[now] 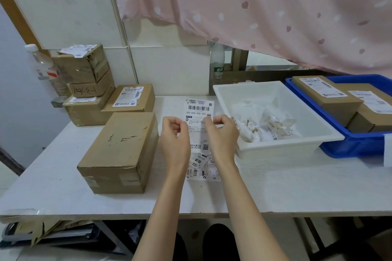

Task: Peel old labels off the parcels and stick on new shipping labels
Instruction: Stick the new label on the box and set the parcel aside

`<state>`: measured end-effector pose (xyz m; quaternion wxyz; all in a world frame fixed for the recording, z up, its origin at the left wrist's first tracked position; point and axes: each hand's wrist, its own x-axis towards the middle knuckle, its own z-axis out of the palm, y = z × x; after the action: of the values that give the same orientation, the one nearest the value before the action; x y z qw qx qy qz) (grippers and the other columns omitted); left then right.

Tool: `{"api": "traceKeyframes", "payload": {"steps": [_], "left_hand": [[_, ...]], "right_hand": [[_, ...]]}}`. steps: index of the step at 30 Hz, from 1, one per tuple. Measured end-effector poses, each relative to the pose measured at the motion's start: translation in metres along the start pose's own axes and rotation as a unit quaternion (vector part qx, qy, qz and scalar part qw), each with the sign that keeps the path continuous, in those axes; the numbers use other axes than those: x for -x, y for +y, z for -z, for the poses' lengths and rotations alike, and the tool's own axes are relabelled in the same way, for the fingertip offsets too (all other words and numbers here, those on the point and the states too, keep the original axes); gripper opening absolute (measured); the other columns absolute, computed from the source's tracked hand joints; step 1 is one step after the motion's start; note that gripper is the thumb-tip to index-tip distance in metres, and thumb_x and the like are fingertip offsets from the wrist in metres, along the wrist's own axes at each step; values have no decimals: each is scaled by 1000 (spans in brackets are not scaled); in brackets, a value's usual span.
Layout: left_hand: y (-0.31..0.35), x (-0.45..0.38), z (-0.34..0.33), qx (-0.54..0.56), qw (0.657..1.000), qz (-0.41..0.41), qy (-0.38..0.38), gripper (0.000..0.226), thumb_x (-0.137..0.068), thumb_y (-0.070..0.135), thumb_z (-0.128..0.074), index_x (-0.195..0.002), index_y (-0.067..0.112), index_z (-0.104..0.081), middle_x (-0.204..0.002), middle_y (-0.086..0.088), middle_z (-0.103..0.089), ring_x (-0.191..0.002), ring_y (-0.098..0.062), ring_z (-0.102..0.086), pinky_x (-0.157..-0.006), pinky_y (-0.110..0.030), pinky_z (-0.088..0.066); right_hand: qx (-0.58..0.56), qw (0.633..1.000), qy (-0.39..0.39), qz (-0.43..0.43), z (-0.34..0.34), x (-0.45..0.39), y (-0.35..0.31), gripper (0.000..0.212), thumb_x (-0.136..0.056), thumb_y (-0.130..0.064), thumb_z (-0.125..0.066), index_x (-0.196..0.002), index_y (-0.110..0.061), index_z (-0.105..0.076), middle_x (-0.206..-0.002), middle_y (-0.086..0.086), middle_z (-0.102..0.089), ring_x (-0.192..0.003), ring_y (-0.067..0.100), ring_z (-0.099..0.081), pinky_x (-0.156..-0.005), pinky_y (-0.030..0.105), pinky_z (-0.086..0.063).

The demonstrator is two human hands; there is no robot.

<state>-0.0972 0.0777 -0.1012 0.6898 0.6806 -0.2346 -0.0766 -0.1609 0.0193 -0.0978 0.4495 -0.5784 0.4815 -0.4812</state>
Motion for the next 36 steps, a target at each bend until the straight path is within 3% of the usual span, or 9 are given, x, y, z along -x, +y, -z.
{"api": "traceKeyframes", "payload": {"steps": [4, 9, 14, 18, 21, 25, 31, 33, 36], "left_hand": [[-1, -4, 2, -16, 999, 19, 27, 3, -90, 10, -59, -87, 11, -58, -77, 3, -60, -65, -6, -53, -62, -21, -40], [8, -12, 4, -10, 1000, 17, 24, 3, -88, 9, -63, -85, 11, -62, -76, 6, -61, -59, 8, -54, -59, -12, -39], [19, -20, 11, -23, 1000, 13, -3, 3, -86, 12, -67, -84, 13, -66, -74, 4, -64, -65, -4, -55, -64, -21, -41], [30, -30, 30, -33, 999, 0, -8, 3, -84, 12, -70, -84, 9, -70, -71, 1, -66, -61, -3, -56, -55, -9, -40], [37, -42, 50, -30, 1000, -2, 8, 5, -81, 13, -74, -84, 10, -72, -74, -1, -70, -66, -8, -62, -58, -15, -44], [40, -58, 85, -46, 999, 5, 25, 8, -78, 14, -78, -82, 13, -71, -72, 2, -71, -63, -4, -64, -53, -14, -45], [32, -79, 136, -127, 989, 12, 77, 14, -76, 18, -77, -87, 17, -68, -71, 9, -68, -72, -5, -64, -63, -22, -44], [25, -83, 150, -163, 984, 20, 75, 12, -77, 23, -77, -84, 21, -67, -72, 10, -67, -70, -3, -61, -60, -22, -40], [13, -86, 161, -135, 989, 46, 42, 11, -78, 22, -77, -82, 19, -68, -69, 8, -65, -66, -11, -59, -63, -28, -45]], "right_hand": [[-6, 1000, -2, -15, -1, 2, 1, 14, -85, -20, -63, -74, -13, -61, -80, 0, -66, -71, 11, -57, -64, 26, -41], [9, 1000, 0, -17, 0, 4, -7, 6, -84, -22, -63, -79, -21, -60, -69, -10, -57, -63, 6, -52, -59, 27, -40], [-65, 996, -18, -56, -2, 8, -15, 10, -83, -7, -62, -80, -17, -59, -59, -10, -49, -55, 7, -47, -57, 25, -39], [-123, 989, -16, -80, -13, 18, -25, 7, -83, -7, -63, -85, -13, -64, -72, 1, -66, -64, 11, -59, -59, 23, -46], [-153, 984, -38, -81, -28, 27, -35, 7, -84, -7, -64, -88, -12, -65, -84, 6, -72, -74, 16, -66, -66, 28, -51], [-162, 980, -82, -76, -55, 40, -45, 8, -83, -7, -66, -86, -15, -65, -81, 1, -73, -81, 19, -71, -75, 35, -57], [-155, 979, -114, -72, -100, 71, -53, 11, -84, -10, -69, -85, -20, -64, -80, -1, -70, -74, 13, -67, -66, 24, -52], [-135, 981, -124, -70, -111, 81, -53, 9, -85, -11, -68, -89, -18, -64, -80, -1, -69, -72, 10, -64, -62, 17, -46], [-110, 984, -132, -54, -117, 84, -52, 11, -86, -9, -66, -86, -20, -62, -80, 1, -69, -72, 11, -63, -61, 16, -45]]}}
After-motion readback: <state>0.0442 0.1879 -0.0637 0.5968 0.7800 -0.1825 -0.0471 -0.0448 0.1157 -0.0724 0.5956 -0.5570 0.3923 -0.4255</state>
